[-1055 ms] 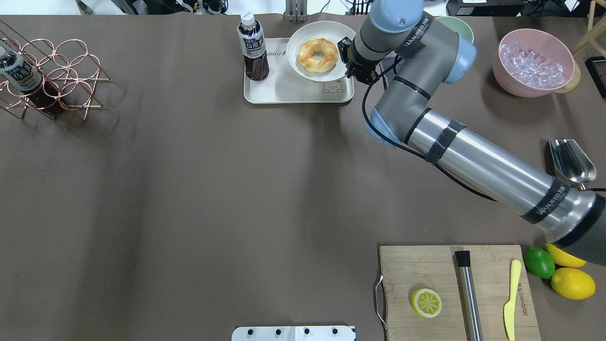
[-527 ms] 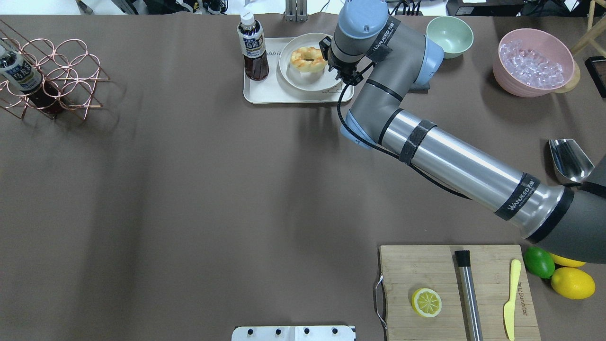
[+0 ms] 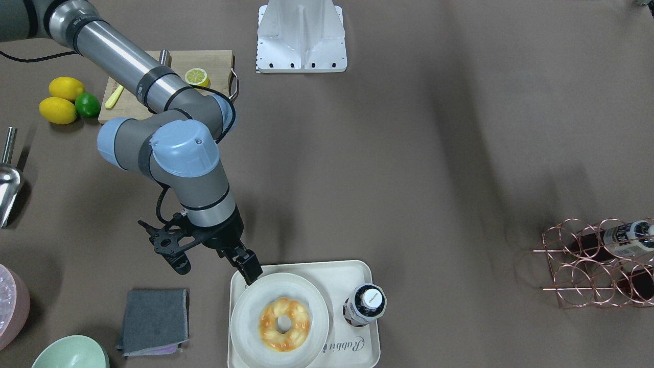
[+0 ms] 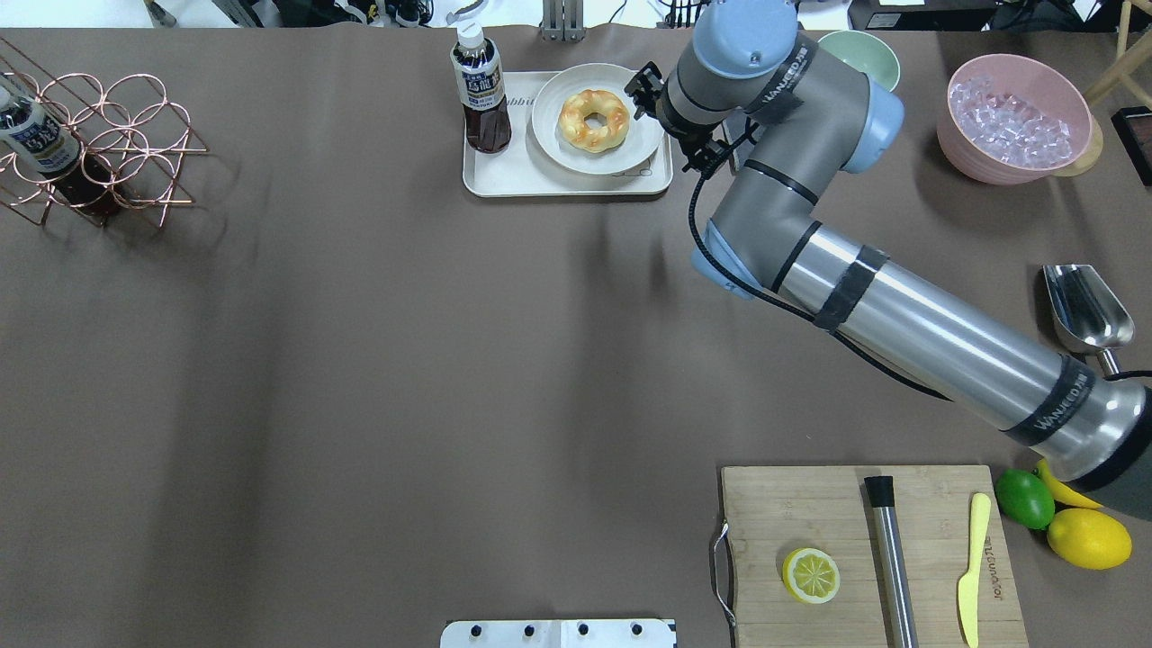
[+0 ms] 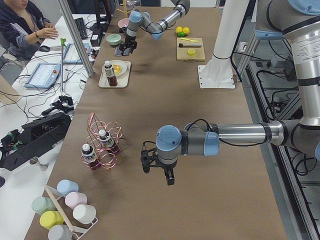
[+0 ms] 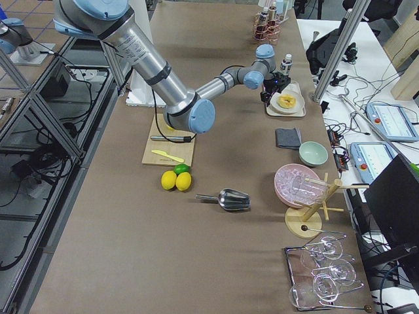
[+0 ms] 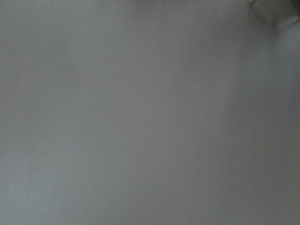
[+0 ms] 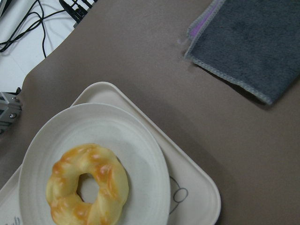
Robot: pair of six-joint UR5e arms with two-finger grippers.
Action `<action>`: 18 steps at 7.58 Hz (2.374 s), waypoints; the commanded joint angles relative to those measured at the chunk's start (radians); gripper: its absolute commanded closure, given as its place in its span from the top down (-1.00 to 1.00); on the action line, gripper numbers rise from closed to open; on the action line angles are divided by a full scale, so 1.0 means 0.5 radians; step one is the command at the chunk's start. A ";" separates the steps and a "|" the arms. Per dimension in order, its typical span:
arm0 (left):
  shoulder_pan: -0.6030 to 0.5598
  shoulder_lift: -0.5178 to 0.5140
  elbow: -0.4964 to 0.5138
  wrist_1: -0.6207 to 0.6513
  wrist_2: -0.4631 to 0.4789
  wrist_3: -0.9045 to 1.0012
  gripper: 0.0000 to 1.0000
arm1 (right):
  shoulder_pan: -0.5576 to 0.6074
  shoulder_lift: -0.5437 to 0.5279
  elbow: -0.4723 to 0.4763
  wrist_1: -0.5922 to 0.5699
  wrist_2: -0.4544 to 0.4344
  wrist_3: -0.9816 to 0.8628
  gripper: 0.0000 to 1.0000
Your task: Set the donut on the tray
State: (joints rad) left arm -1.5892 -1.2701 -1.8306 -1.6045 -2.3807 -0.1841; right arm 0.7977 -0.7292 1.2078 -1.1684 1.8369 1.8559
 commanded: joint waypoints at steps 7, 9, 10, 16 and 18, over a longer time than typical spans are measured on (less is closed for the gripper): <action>0.000 0.015 0.001 0.000 -0.003 0.006 0.98 | 0.750 -1.494 1.428 -0.568 0.790 -1.635 1.00; 0.006 0.015 -0.002 0.003 -0.003 0.006 0.98 | 1.054 -1.850 1.438 -0.568 0.861 -2.358 1.00; 0.021 0.015 -0.002 0.000 -0.006 0.006 0.98 | 1.201 -2.016 1.413 -0.575 0.867 -2.781 1.00; 0.025 0.015 0.001 0.000 -0.003 0.006 0.98 | 1.574 -2.189 1.367 -0.842 0.867 -3.681 1.00; 0.025 0.015 0.001 0.000 -0.003 0.006 0.98 | 1.574 -2.202 1.358 -0.841 0.861 -3.684 1.00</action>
State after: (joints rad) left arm -1.5770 -1.2625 -1.8301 -1.6045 -2.3823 -0.1810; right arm 1.5830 -1.8248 1.8906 -1.5866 2.2688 0.0178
